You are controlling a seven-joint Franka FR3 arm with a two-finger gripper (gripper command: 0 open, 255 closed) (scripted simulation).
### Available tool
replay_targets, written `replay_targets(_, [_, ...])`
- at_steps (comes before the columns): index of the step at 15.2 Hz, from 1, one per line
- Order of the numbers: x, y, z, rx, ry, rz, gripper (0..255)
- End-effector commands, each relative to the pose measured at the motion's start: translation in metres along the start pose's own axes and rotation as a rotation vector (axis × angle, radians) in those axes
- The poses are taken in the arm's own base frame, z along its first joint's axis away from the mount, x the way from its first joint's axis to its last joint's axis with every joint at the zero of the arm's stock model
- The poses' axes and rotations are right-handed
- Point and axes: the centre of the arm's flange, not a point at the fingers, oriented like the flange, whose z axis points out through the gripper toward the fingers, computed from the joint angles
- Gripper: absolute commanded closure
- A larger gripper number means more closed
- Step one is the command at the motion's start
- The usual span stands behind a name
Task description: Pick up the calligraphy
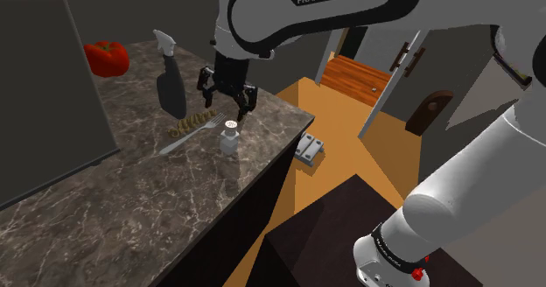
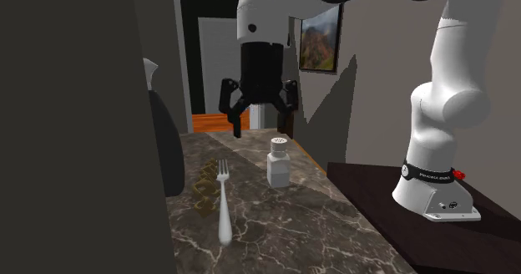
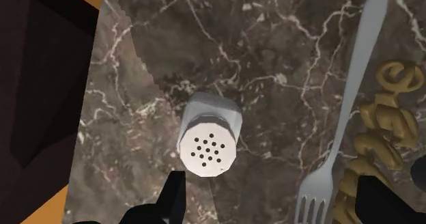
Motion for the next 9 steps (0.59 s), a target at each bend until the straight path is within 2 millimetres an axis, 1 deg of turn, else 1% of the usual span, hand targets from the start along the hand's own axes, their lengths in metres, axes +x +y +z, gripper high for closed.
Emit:
replay_targets(1, [0.002, -0.022, 0.011, 0.004, 0.008, 0.080, 0])
replay_targets(7, [0.024, -0.089, 0.041, 0.011, 0.030, 0.300, 0])
replay_targets(8, [0.028, -0.097, 0.045, 0.011, 0.033, 0.325, 0])
replay_targets(9, [0.028, -0.096, 0.050, 0.011, 0.033, 0.325, 0])
